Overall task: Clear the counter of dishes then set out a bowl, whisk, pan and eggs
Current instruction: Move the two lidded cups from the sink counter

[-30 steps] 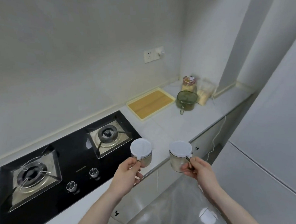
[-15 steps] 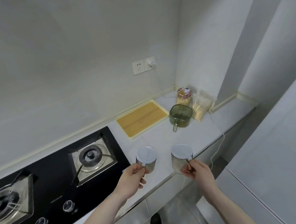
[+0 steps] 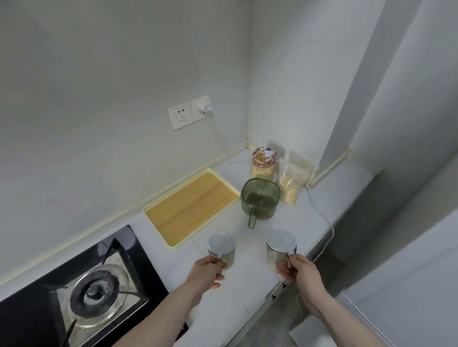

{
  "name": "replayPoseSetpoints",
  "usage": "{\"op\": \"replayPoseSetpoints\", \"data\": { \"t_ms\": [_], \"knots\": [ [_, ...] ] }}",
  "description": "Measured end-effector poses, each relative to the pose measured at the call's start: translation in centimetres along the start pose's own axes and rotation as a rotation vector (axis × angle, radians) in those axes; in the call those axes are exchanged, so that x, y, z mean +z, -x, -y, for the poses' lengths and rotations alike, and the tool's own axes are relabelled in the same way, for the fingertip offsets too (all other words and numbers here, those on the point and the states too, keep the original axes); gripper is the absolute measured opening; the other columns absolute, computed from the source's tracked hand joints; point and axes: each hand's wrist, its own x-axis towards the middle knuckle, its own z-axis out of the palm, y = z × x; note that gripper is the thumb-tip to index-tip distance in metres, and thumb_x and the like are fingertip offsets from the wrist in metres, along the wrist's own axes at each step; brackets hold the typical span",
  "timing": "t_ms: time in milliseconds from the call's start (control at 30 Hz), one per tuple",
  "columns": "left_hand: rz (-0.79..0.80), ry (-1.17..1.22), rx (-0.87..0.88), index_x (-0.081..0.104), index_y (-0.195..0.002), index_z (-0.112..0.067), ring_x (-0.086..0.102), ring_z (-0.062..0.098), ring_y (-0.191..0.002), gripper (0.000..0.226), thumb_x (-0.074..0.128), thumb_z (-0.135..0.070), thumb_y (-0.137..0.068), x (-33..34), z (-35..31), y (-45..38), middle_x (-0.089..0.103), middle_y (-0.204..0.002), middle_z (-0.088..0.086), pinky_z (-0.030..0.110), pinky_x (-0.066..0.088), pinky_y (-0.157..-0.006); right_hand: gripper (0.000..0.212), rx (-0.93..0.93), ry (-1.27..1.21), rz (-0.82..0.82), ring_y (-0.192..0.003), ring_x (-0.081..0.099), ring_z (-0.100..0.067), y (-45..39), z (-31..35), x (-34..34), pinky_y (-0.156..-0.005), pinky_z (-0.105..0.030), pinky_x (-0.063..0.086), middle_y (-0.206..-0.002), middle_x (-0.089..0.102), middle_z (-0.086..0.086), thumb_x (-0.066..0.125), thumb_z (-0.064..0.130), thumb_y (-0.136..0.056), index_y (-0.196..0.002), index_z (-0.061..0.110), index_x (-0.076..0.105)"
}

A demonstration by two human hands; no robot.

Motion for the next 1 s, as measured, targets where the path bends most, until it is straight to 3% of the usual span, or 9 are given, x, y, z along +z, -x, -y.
{"op": "replayPoseSetpoints", "data": {
  "t_ms": [167, 300, 433, 600, 700, 767, 867, 1000],
  "knots": [
    [-0.001, 0.005, -0.037, 0.071, -0.107, -0.012, 0.061, 0.016, -0.076, 0.017, 0.058, -0.015, -0.097, 1.4, -2.3, -3.8, 0.07, -0.099, 0.003, 0.026, 0.052, -0.063, 0.029, 0.105, 0.069, -0.023, -0.081, 0.052, -0.021, -3.7, 0.6, -0.3, -0.08, -0.034, 0.041, -0.083, 0.06, -0.008, 0.042, 0.004, -0.102, -0.075, 0.013, 0.049],
    [-0.028, -0.027, -0.073, 0.069, -0.111, -0.016, 0.064, 0.015, -0.078, 0.017, 0.059, -0.021, -0.098, 2.8, -3.3, -5.9, 0.071, -0.103, 0.002, 0.027, 0.054, -0.065, 0.028, 0.149, 0.124, -0.03, -0.088, 0.056, -0.02, -6.6, 1.2, -0.6, -0.08, -0.035, 0.04, -0.093, 0.07, -0.003, 0.043, 0.008, -0.105, -0.087, 0.003, 0.065],
    [-0.032, -0.04, -0.075, 0.067, -0.112, -0.018, 0.065, 0.014, -0.08, 0.018, 0.056, -0.022, -0.099, 3.6, -4.3, -7.4, 0.071, -0.114, 0.002, 0.026, 0.053, -0.063, 0.031, 0.195, 0.114, -0.055, -0.079, 0.055, -0.017, -9.2, 2.2, -0.2, -0.071, -0.031, 0.041, -0.091, 0.065, -0.007, 0.042, 0.004, -0.105, -0.087, 0.012, 0.065],
    [-0.045, -0.014, -0.078, 0.067, -0.106, -0.018, 0.064, 0.015, -0.08, 0.014, 0.055, -0.02, -0.1, 4.3, -5.0, -9.2, 0.071, -0.113, 0.003, 0.027, 0.054, -0.067, 0.02, 0.264, 0.061, -0.135, -0.085, 0.054, -0.019, -12.7, 2.4, 0.3, -0.096, -0.04, 0.046, -0.092, 0.062, -0.003, 0.047, 0.008, -0.103, -0.096, 0.014, 0.064],
    [-0.054, -0.001, -0.084, 0.068, -0.108, -0.017, 0.064, 0.015, -0.08, 0.016, 0.054, -0.019, -0.099, 4.7, -5.2, -10.6, 0.07, -0.114, 0.004, 0.029, 0.054, -0.068, 0.022, 0.277, 0.039, -0.16, -0.102, 0.055, -0.025, -14.4, 2.7, 0.3, -0.108, -0.042, 0.046, -0.095, 0.062, 0.001, 0.049, 0.009, -0.101, -0.087, 0.018, 0.065],
    [-0.06, 0.018, -0.086, 0.068, -0.108, -0.017, 0.064, 0.015, -0.081, 0.017, 0.054, -0.019, -0.1, 5.1, -5.6, -11.3, 0.07, -0.111, 0.002, 0.028, 0.055, -0.068, 0.02, 0.289, 0.017, -0.177, -0.109, 0.054, -0.026, -15.5, 2.9, 0.3, -0.112, -0.044, 0.044, -0.099, 0.062, 0.002, 0.049, 0.01, -0.101, -0.093, 0.015, 0.068],
    [-0.076, 0.034, -0.091, 0.068, -0.108, -0.014, 0.064, 0.015, -0.081, 0.017, 0.054, -0.02, -0.1, 5.6, -6.2, -11.8, 0.068, -0.103, 0.0, 0.026, 0.054, -0.066, 0.024, 0.287, -0.011, -0.201, -0.107, 0.054, -0.025, -17.1, 2.8, 0.4, -0.11, -0.042, 0.045, -0.1, 0.062, 0.001, 0.053, 0.012, -0.1, -0.116, 0.008, 0.071],
    [-0.11, 0.01, -0.113, 0.068, -0.111, -0.011, 0.065, 0.015, -0.08, 0.02, 0.056, -0.022, -0.099, 6.4, -6.9, -12.3, 0.066, -0.101, 0.004, 0.025, 0.051, -0.059, 0.021, 0.316, -0.118, -0.156, -0.098, 0.053, -0.024, -17.3, 3.6, 0.7, -0.099, -0.032, 0.045, -0.111, 0.058, -0.007, 0.056, 0.002, -0.101, -0.121, 0.007, 0.061]
  ]
}}
